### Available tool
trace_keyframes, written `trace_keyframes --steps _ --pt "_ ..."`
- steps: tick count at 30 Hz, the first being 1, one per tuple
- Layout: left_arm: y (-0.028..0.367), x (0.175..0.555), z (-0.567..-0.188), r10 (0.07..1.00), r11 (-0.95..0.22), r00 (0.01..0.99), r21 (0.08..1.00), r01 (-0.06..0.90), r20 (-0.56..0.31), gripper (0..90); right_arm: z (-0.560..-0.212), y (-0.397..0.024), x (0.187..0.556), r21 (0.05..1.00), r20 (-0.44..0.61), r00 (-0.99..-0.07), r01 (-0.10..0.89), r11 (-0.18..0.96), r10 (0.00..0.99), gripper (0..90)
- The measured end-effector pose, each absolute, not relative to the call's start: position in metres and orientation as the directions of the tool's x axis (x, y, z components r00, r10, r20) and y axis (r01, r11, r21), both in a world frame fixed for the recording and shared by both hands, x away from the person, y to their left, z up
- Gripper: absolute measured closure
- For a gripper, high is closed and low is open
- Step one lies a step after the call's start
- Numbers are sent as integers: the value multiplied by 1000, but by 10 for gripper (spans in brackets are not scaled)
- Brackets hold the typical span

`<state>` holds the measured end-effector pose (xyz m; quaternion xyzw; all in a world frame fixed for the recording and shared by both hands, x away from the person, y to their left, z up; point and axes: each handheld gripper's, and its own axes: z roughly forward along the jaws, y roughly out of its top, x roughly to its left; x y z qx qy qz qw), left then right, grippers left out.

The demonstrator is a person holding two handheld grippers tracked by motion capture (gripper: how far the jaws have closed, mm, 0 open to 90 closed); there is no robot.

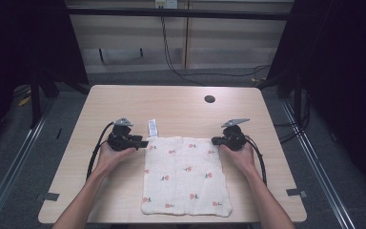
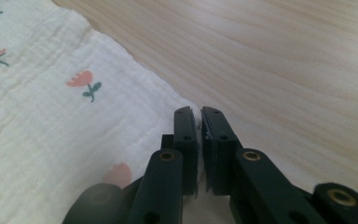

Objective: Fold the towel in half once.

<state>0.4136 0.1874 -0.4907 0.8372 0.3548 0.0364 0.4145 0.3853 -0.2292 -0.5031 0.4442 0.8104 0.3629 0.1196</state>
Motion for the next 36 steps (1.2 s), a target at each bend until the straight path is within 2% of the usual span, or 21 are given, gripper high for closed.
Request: trace_keyframes --steps 5,8,18,21,24,25,26,36 --pt "188 421 -498 640 -402 731 708 581 -236 583 -503 -230 385 709 146 -572 629 318 807 858" --pt "182 422 -497 633 -445 748 696 563 -200 588 -504 -229 383 713 151 -574 628 314 805 858" --pt "164 423 -503 634 -452 752 702 550 -181 601 -499 -230 381 724 151 -585 615 314 796 858" --pt "155 421 -504 630 -481 766 711 514 -128 652 -498 -230 381 728 154 -588 611 311 794 858" --pt "150 420 -502 621 -507 776 702 501 -106 801 -498 -230 380 729 157 -589 611 310 793 859" --pt "150 421 -503 613 -503 782 705 499 -116 801 -498 -230 380 729 157 -589 611 310 793 859" --pt "150 421 -504 612 -491 779 706 510 -138 838 -497 -230 380 725 153 -594 610 319 789 859" --pt "159 421 -487 602 -421 775 747 514 -194 851 -488 -241 382 747 204 -582 612 259 787 865"
